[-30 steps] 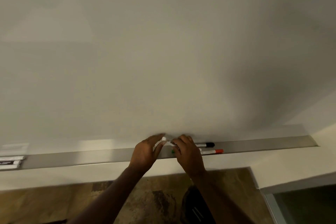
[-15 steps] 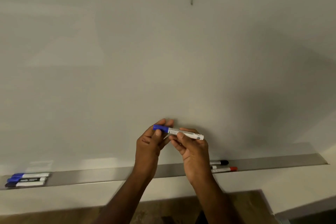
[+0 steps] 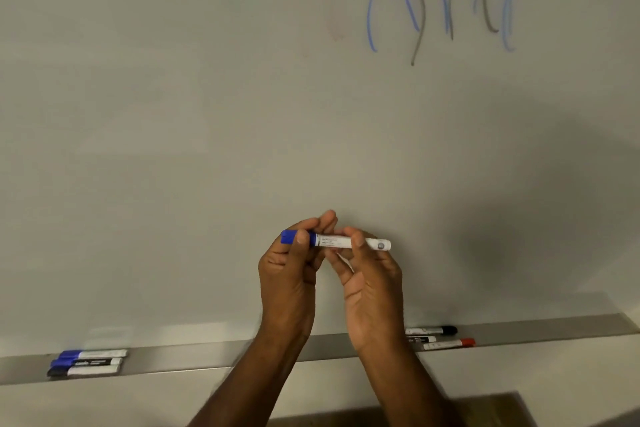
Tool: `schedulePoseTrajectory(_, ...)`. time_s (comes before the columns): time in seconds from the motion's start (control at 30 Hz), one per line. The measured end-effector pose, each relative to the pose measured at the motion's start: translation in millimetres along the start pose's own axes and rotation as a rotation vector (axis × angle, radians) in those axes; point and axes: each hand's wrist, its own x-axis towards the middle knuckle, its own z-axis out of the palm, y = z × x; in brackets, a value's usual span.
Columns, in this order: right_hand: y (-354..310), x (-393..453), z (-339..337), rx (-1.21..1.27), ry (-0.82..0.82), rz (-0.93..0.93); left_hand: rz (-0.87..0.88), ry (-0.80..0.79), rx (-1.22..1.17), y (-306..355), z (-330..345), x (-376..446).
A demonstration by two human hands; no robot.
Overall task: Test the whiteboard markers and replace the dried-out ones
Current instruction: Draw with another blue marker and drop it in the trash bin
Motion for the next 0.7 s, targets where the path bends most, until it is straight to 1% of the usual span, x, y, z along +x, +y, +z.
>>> schedulePoseTrajectory(0.1,-1,-7,17,0.075,0.025,0.008,0.035,0.044,-0.060,9,7,-3)
schedulePoseTrajectory(0.23,-1,-15,32,0.070,0.048,-0.011,-0.010,0.131,-0.163,18,16,-5)
schedulePoseTrajectory(0.33,-2,-17,37,0.091,0.034,-0.027,-0.006,0.147,-0.176,24,19,-4)
schedulePoseTrajectory(0.53,-5,-22,46,0.094,0.003,-0.083,0.071,0.115,-0.167,33,23,-4)
schedulePoseTrajectory(0.63,-11,-23,48,0.121,-0.035,-0.116,0.120,0.047,-0.124,39,25,-4)
schedulePoseTrajectory(0.7,-15,-23,47,0.129,-0.080,-0.172,0.150,0.000,-0.108,44,29,-5)
